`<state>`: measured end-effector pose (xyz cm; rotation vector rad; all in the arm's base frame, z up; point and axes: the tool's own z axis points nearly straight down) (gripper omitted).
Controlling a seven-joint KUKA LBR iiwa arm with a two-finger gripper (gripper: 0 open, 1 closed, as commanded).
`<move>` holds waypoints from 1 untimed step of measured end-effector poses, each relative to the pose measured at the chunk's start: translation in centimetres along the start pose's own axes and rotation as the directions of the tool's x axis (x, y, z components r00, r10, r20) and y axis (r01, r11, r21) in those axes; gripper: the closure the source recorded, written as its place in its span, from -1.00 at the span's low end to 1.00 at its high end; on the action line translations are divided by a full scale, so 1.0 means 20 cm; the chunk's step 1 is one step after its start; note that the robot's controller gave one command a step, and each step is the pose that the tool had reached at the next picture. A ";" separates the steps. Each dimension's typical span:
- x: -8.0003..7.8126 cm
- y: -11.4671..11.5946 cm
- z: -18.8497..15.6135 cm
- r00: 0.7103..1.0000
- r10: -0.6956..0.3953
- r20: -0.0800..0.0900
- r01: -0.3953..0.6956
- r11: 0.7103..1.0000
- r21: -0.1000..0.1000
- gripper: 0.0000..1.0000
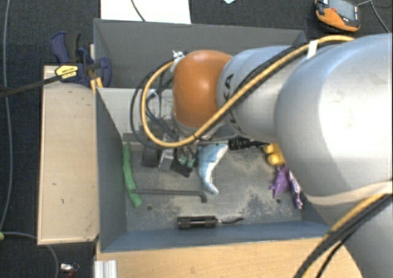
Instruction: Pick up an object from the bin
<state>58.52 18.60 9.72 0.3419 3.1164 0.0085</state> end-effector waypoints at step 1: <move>0.01 0.00 -0.15 1.000 0.001 -0.006 -0.001 1.000 0.003 1.00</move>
Offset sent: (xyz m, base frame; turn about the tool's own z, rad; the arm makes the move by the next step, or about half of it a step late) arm -0.0016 -0.0005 0.0892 0.0003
